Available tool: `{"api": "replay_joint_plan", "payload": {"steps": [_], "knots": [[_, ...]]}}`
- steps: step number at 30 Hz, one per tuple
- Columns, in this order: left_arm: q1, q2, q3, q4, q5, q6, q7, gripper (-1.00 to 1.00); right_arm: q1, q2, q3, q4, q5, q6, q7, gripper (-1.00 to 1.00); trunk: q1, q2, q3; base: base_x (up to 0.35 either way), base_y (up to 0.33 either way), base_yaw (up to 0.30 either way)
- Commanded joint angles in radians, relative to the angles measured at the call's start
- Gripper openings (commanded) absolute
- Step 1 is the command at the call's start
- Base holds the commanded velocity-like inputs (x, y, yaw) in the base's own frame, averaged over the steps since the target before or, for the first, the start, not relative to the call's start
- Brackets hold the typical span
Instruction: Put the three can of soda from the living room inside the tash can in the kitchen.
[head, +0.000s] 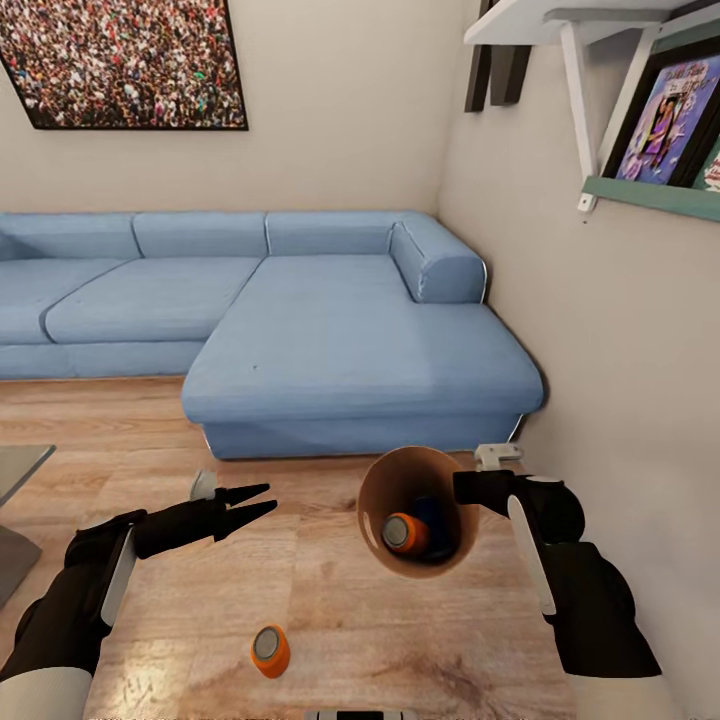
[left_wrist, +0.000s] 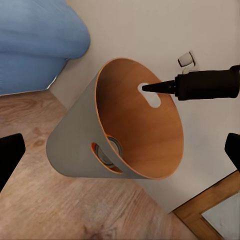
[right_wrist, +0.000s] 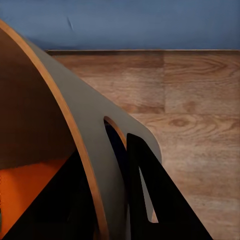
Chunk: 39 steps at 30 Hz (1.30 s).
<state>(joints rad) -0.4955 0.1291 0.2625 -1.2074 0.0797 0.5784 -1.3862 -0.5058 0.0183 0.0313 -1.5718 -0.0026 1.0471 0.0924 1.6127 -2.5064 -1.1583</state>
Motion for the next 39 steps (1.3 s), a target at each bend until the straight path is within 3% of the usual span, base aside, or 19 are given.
{"api": "replay_joint_plan", "payload": {"steps": [1, 39], "knots": [[0.000, 0.000, 0.000, 0.000, 0.000, 0.000, 0.000, 1.00, 0.000, 0.000, 0.000, -0.001, -0.016, 0.000, 0.001, -1.00, 0.000, 0.000, -0.002, 0.000, 0.000, 0.000], [0.000, 0.001, -0.001, 0.003, -0.001, 0.000, 0.004, 1.00, 0.000, -0.001, -0.010, -0.001, -0.019, 0.000, 0.002, -1.00, 0.000, 0.000, -0.062, 0.000, 0.000, 0.000]]}}
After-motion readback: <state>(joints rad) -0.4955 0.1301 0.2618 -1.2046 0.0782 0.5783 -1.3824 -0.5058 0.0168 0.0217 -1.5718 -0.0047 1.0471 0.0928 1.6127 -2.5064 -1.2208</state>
